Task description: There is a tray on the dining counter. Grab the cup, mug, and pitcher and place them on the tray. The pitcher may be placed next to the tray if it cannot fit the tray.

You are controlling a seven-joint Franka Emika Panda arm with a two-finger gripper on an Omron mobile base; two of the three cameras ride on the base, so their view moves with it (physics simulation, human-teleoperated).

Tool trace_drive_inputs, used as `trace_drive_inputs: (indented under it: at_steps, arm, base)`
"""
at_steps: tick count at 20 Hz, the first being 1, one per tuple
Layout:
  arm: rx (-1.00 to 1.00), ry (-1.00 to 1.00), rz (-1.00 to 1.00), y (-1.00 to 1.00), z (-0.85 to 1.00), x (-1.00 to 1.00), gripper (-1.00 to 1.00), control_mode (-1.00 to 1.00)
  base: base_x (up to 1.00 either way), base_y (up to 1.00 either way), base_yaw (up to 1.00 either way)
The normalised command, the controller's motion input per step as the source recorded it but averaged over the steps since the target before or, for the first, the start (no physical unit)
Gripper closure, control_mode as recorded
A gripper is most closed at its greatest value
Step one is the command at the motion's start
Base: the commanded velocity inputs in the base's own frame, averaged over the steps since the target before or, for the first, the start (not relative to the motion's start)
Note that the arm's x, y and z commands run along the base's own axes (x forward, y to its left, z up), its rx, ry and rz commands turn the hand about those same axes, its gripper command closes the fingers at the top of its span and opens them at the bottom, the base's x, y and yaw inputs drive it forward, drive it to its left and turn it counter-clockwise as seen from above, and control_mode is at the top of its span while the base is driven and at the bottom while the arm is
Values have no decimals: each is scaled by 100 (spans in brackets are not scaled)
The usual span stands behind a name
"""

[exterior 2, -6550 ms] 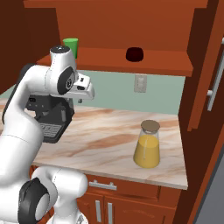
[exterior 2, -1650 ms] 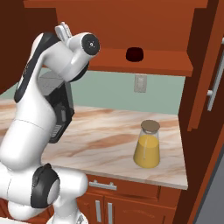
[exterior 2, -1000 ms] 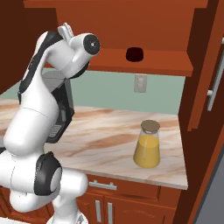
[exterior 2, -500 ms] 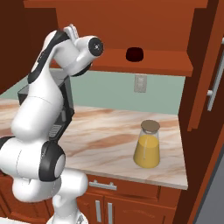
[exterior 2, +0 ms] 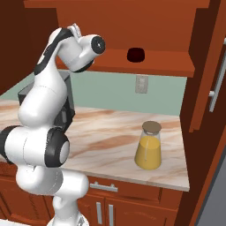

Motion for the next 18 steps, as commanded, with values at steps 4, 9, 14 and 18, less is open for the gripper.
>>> trace_drive_inputs:
  at_steps: [4, 9, 14, 18]
  arm:
    - [0, 4, 0, 1, 0, 35, -100, -100]
    - [0, 5, 0, 0, 0, 36, -100, -100]
    - [0, 6, 0, 0, 0, 19, -100, -100]
    - [0, 5, 0, 5, 0, 9, -100, -100]
  base:
    - [0, 0, 0]
    - [0, 0, 0]
    - [0, 0, 0]
    - [0, 0, 0]
